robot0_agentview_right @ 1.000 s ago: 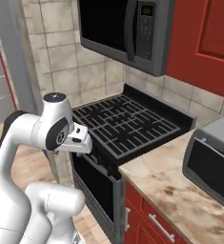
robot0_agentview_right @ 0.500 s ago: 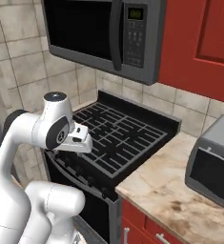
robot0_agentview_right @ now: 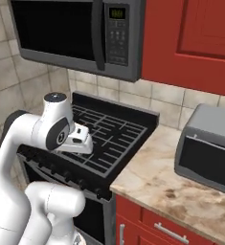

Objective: Navigate to the stove.

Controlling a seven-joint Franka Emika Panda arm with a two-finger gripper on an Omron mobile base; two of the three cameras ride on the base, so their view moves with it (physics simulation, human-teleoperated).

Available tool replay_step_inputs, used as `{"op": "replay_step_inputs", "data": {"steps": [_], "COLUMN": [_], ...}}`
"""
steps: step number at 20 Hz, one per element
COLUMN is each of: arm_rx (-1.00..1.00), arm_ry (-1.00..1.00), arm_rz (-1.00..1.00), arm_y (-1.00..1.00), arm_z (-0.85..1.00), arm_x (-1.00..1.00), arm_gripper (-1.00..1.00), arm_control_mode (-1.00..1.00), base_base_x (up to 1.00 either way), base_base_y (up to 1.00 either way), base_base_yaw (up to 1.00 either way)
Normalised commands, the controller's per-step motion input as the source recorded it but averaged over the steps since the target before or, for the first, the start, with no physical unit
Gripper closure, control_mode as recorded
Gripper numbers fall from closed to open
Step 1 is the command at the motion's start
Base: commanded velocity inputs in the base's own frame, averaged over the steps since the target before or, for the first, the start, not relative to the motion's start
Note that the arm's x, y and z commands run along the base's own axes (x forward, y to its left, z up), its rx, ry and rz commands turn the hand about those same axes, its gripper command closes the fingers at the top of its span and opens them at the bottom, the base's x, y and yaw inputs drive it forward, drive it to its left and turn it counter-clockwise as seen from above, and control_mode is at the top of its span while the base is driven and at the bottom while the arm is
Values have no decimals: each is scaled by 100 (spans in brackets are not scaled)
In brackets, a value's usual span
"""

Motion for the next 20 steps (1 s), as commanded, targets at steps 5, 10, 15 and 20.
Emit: {"op": "replay_step_inputs", "data": {"steps": [5,10,15,20], "arm_rx": [0,0,0,0], "arm_ry": [0,0,0,0], "arm_rz": [0,0,0,0], "arm_y": [0,0,0,0], "arm_z": [0,0,0,0], "arm_x": [0,0,0,0], "arm_gripper": [-100,-100,-100,-100], "arm_control_mode": [100,100,100,100], "base_base_x": [41,37,35,37], "base_base_y": [43,62,54,11], "base_base_yaw": [-38,-34,-25,-18]}}
